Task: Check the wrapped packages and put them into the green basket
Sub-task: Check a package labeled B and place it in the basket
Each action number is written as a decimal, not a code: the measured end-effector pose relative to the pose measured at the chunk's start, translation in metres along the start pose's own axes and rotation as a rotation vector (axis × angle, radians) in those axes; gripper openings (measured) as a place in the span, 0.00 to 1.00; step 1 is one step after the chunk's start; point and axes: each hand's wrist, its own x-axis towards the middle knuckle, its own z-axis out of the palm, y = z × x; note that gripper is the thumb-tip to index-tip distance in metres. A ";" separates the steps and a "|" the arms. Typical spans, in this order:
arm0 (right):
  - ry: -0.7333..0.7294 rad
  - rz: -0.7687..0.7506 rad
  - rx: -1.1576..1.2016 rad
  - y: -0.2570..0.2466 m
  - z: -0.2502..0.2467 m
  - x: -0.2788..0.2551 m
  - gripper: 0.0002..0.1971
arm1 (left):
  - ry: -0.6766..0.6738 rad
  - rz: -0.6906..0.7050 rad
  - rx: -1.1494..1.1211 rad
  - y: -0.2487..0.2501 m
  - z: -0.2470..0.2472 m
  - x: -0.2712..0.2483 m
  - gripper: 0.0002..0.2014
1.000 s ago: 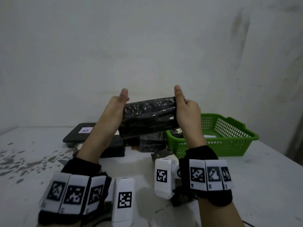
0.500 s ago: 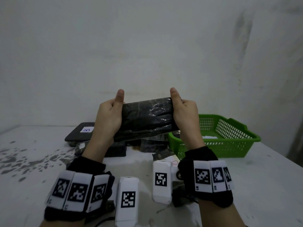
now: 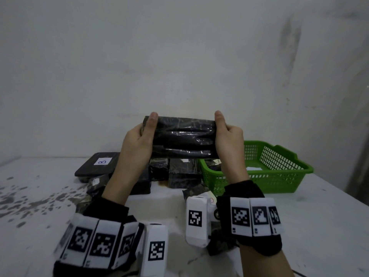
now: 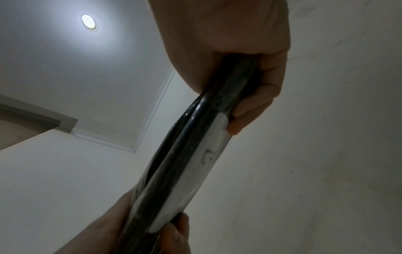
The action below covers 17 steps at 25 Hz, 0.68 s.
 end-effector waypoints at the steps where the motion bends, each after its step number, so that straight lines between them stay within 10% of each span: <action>1: -0.007 -0.006 0.001 -0.001 0.001 -0.001 0.26 | 0.007 -0.010 0.003 -0.001 -0.001 0.001 0.23; 13: -0.114 0.053 0.180 -0.011 0.002 -0.005 0.36 | -0.041 -0.057 -0.213 0.003 -0.005 0.003 0.20; 17: -0.261 0.201 0.323 -0.013 -0.009 0.001 0.22 | -0.134 -0.165 -0.320 -0.001 -0.011 0.008 0.22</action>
